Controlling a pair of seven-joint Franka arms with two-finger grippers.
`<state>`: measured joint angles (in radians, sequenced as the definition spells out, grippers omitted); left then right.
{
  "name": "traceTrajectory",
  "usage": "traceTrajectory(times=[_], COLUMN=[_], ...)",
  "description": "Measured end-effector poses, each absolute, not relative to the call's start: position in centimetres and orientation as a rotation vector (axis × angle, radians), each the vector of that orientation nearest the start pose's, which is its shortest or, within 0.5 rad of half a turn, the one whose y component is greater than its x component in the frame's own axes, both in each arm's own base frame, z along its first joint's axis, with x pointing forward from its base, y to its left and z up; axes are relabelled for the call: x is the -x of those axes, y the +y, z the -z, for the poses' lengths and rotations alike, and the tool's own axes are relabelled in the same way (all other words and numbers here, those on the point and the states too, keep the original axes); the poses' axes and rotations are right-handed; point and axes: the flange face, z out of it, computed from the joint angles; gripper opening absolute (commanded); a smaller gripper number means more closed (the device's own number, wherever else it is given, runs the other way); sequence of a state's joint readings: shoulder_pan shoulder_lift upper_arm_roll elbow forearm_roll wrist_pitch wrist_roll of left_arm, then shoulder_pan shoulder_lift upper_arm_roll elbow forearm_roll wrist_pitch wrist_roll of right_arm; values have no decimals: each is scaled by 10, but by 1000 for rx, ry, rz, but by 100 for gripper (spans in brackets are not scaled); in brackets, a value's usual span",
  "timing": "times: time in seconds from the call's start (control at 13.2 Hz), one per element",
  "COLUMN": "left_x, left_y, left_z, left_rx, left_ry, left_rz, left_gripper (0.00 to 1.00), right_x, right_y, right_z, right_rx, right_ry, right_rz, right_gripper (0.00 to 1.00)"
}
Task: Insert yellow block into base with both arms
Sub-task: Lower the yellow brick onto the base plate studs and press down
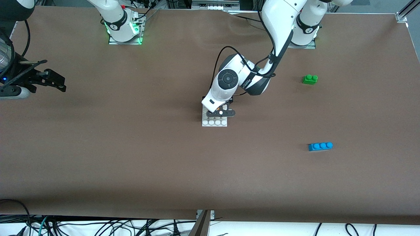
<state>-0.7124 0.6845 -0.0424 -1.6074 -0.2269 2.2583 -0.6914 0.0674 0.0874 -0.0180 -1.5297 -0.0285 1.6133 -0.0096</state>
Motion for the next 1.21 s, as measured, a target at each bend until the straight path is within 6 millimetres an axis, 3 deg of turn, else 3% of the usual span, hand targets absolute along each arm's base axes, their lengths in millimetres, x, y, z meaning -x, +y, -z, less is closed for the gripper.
traceTrajectory(times=[0.3,0.53,0.61,0.68,1.21], left_x=[-505,-507,-507,-507,-516], left_y=[-474,-472,-472,-472,-464], left_z=[-226,-226,-226,-226,-226], left_rx=[3251,3249,3248,3248,3230], left_ry=[-196,-210,-213,-215,-345], left_rz=[-254,-251,-251,-250,-245], left_gripper=[30,45,68,100,100], right_x=[-584,-584,-584,-584,-584], right_y=[26,26,26,26,26], right_z=[-598,-598,-598,-598,-598], right_rx=[3170,3170,3170,3170,3170], right_ry=[-95,-95,-95,-95,-95], right_rz=[-5,-5,-5,-5,-5], right_gripper=[100,100,100,100,100])
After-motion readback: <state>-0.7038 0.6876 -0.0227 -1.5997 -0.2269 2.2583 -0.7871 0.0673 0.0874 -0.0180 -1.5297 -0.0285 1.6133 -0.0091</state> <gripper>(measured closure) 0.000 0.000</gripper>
